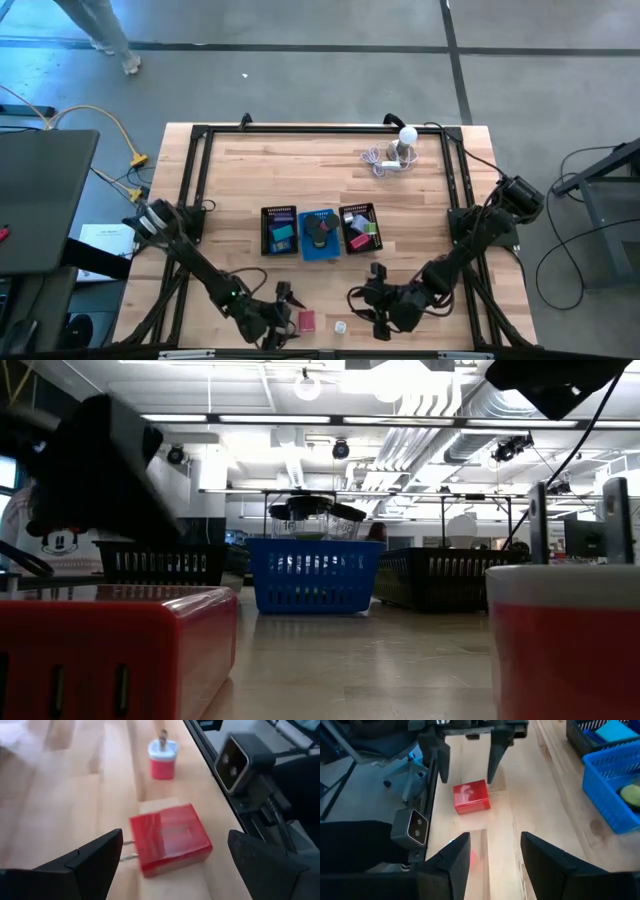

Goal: Pick & Place Office items
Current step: Put the red charger adapter into the right black bin

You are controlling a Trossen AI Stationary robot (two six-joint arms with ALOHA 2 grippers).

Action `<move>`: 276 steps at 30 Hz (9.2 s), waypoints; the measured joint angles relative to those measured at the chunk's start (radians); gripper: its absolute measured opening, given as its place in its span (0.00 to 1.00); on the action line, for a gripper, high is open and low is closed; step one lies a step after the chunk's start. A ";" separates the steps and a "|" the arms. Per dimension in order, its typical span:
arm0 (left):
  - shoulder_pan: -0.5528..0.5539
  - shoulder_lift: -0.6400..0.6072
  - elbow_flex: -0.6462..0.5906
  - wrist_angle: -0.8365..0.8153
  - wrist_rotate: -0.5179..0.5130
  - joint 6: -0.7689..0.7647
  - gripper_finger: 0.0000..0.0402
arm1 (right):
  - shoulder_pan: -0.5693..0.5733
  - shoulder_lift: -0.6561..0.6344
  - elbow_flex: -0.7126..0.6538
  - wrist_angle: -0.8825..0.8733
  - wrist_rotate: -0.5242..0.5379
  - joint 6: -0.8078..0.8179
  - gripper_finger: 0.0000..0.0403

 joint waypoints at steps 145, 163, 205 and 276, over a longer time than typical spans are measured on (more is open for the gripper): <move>0.210 0.226 0.648 -0.845 0.458 0.765 0.66 | 0.144 0.001 0.000 0.060 0.173 0.286 0.41; 0.236 0.260 0.648 -0.839 0.481 0.697 0.66 | 0.144 0.001 0.000 0.059 0.173 0.297 0.41; 0.126 -0.023 0.647 -0.985 -0.120 0.732 0.54 | 0.098 0.001 0.000 0.197 0.161 0.306 0.41; 0.146 -0.029 0.648 -0.923 -0.215 0.765 0.54 | -0.054 0.016 0.000 0.338 0.099 0.361 0.41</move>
